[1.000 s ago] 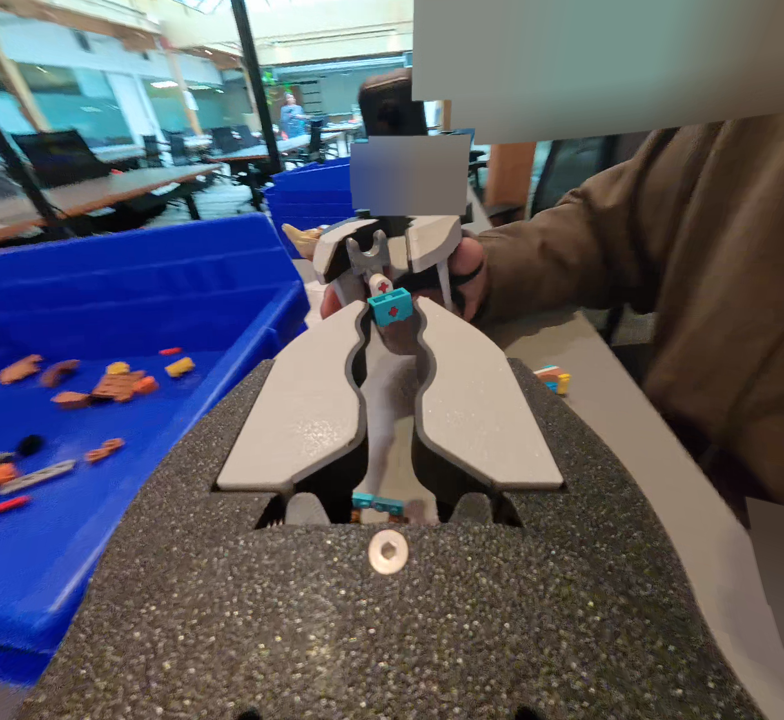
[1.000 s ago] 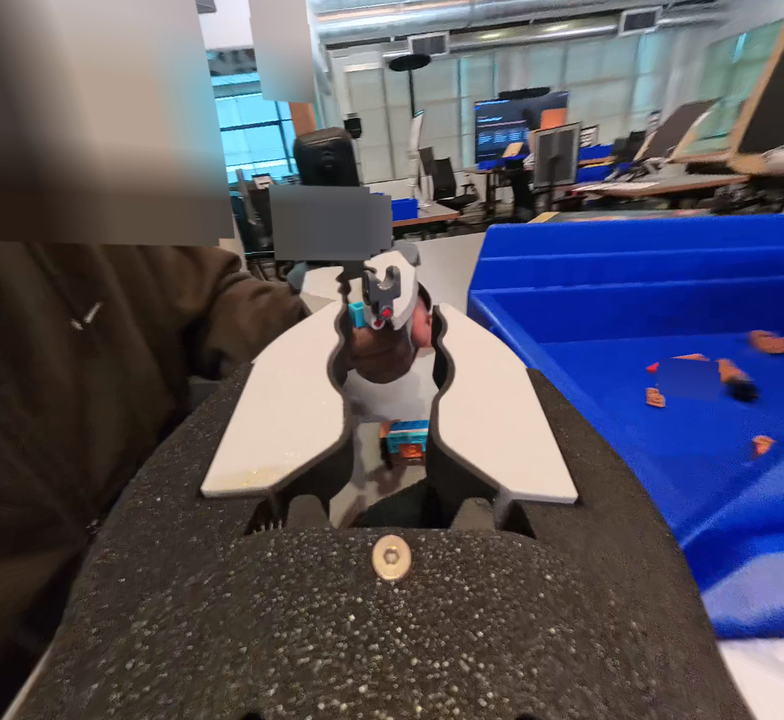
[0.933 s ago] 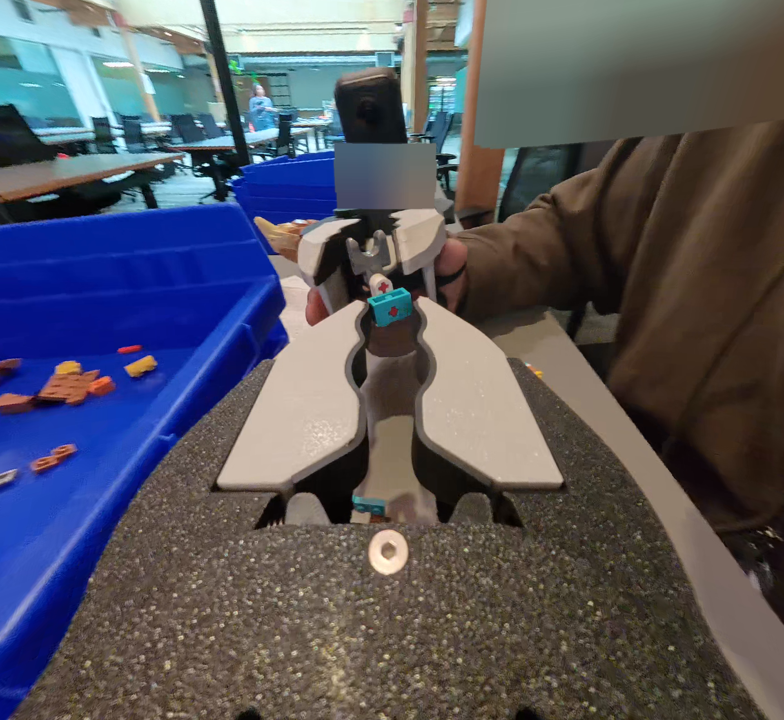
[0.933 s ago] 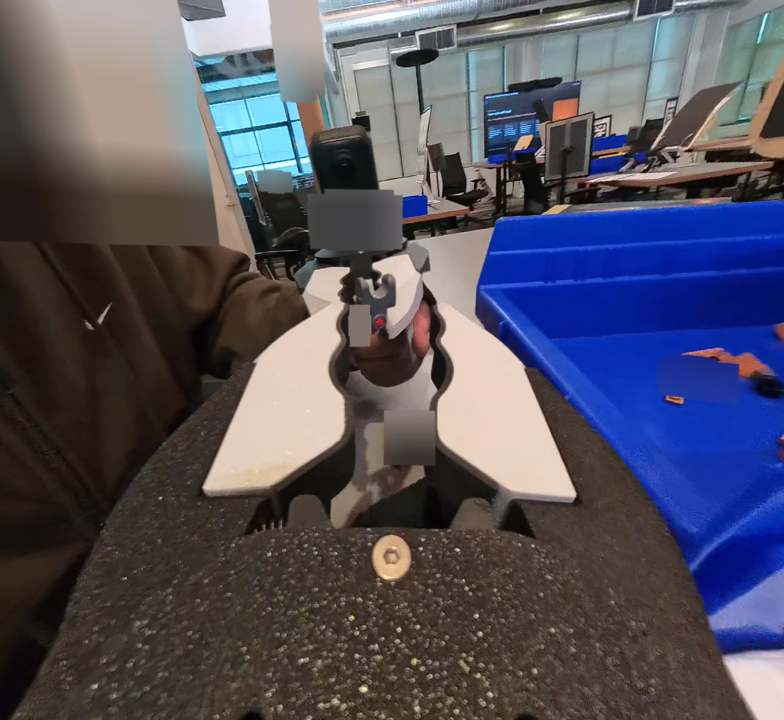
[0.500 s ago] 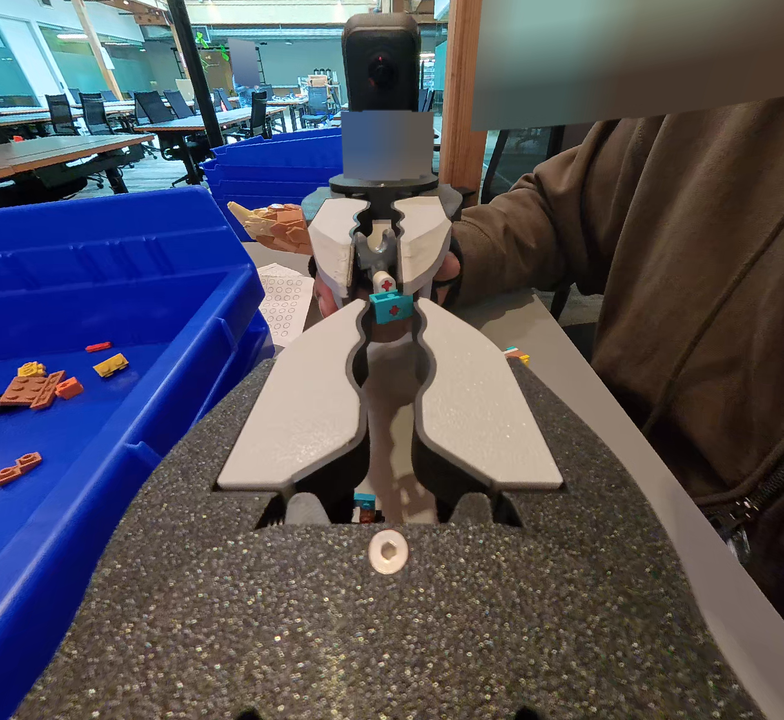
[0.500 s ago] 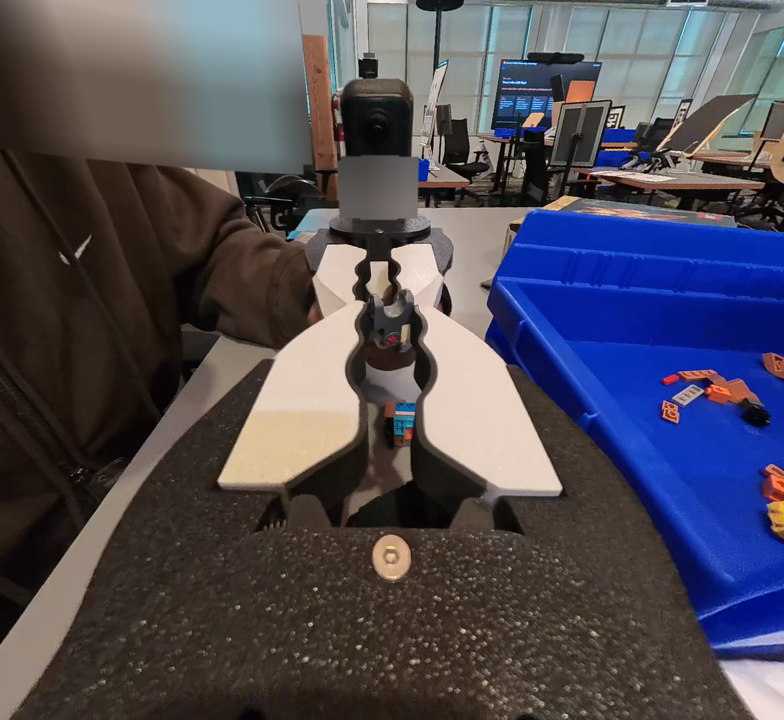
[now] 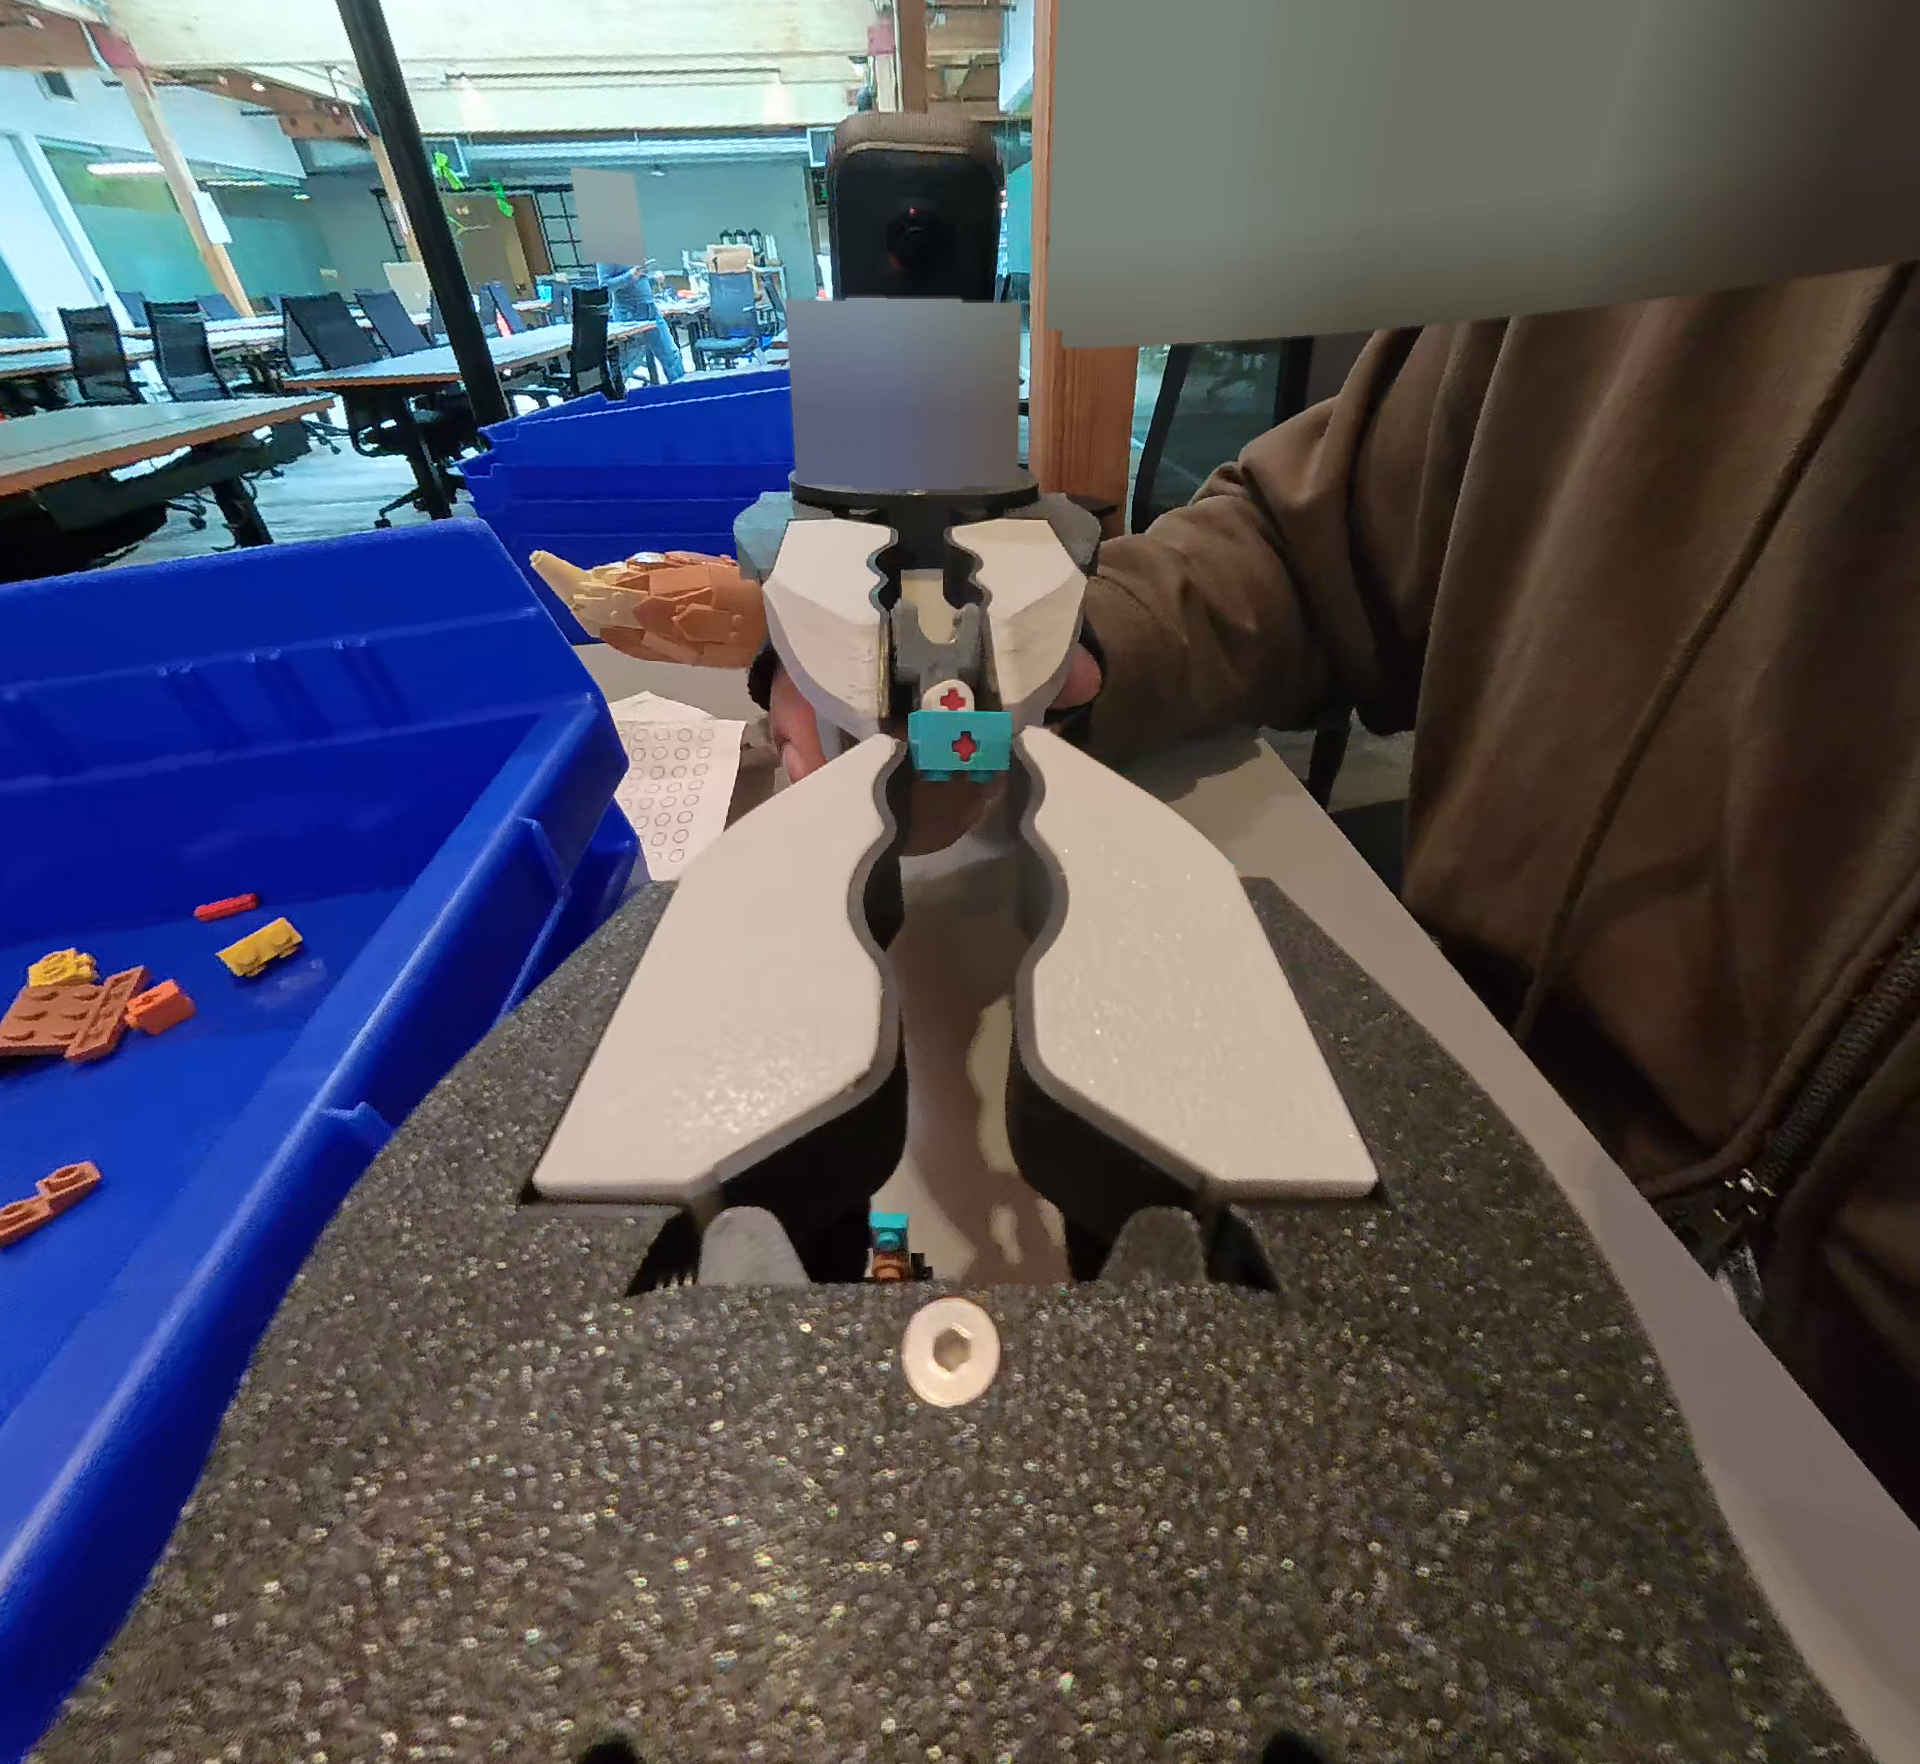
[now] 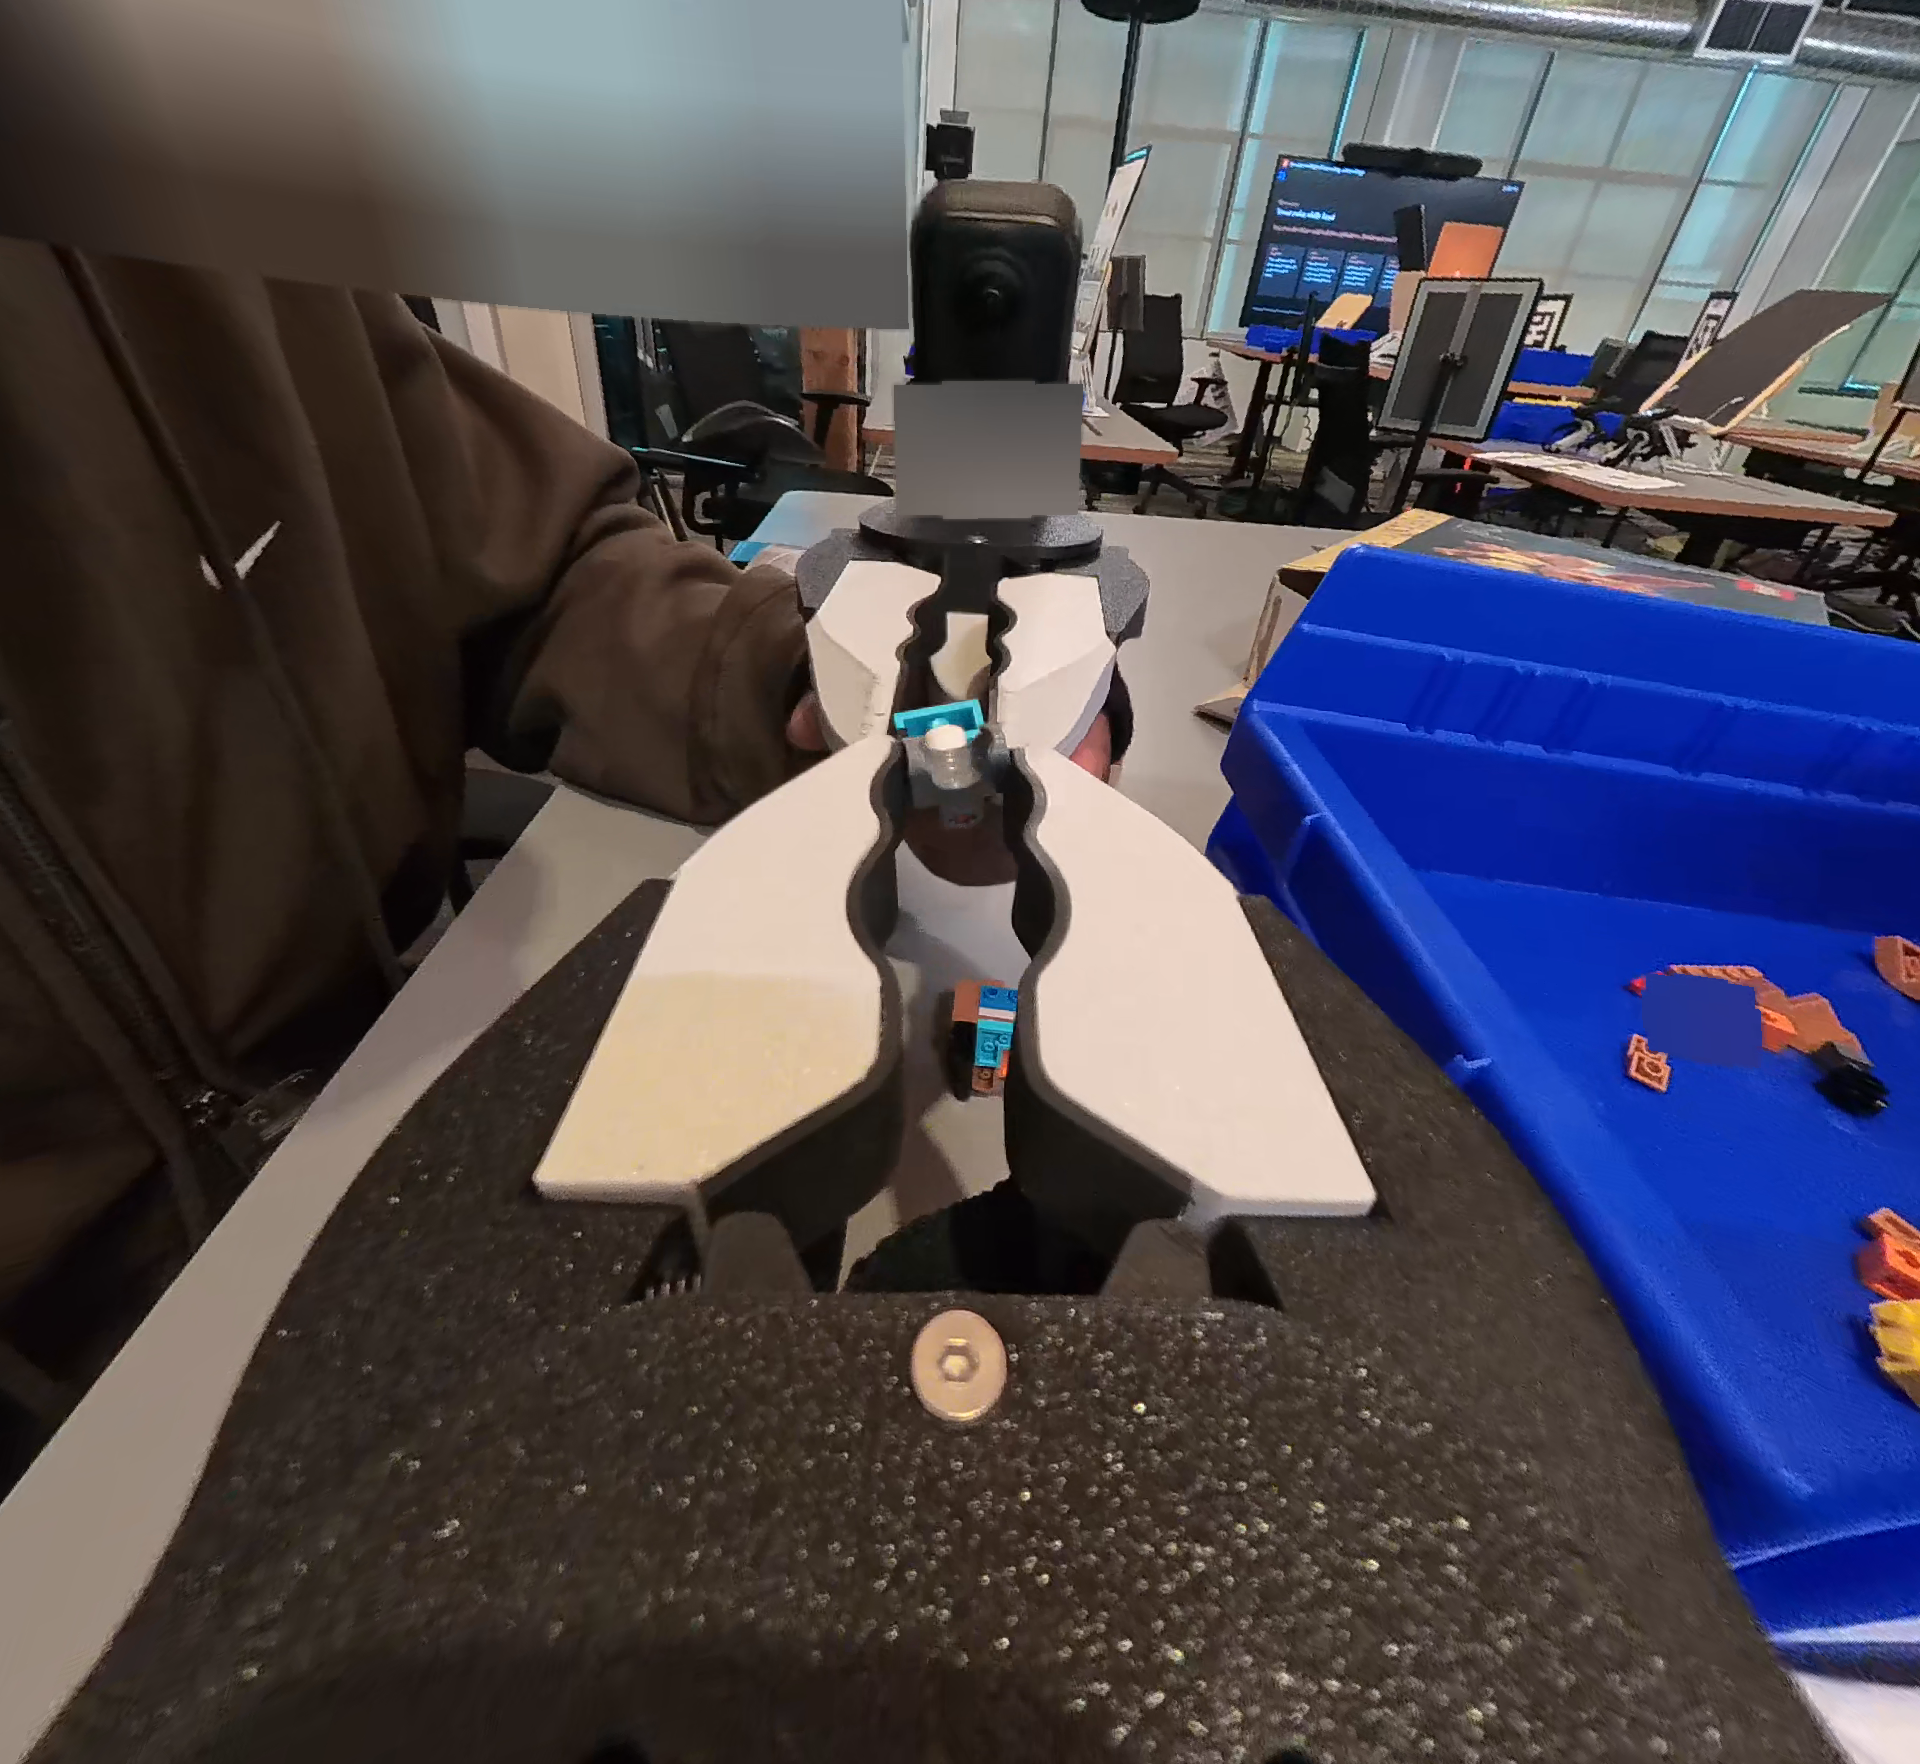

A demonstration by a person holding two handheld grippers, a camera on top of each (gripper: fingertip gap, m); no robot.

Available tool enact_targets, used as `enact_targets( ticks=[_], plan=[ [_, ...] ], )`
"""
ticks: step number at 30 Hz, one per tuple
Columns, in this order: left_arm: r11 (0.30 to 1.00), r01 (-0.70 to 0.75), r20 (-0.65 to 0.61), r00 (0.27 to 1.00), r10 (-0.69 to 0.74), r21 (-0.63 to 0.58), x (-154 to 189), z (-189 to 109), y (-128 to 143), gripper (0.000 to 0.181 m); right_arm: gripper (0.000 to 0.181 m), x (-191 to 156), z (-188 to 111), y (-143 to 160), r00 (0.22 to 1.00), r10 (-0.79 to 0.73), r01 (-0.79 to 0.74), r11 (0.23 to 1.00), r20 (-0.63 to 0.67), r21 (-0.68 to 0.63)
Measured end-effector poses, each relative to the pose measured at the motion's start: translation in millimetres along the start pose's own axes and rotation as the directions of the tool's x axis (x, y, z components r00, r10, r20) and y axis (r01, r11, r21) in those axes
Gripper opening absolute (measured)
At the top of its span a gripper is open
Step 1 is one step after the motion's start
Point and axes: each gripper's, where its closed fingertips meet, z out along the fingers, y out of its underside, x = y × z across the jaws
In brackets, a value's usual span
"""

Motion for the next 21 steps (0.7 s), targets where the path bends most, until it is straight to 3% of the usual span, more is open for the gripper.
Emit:
enact_targets(
  ticks=[12, 21],
  plan=[
    [0.994, 0.092, -0.049, 0.995, -0.089, 0.062, 1, -2, -4, 0.017, 0.018, -1, 0, 1, 0.999, -0.043, 0.043, 0.999, -0.007, -0.011],
    [0.985, 0.147, -0.041, 0.989, -0.144, 0.086, -5, -4, -4, 0.017, 0.017, 4, 0, 13, 0.982, -0.176, 0.165, 0.976, -0.068, -0.139]
  ],
)
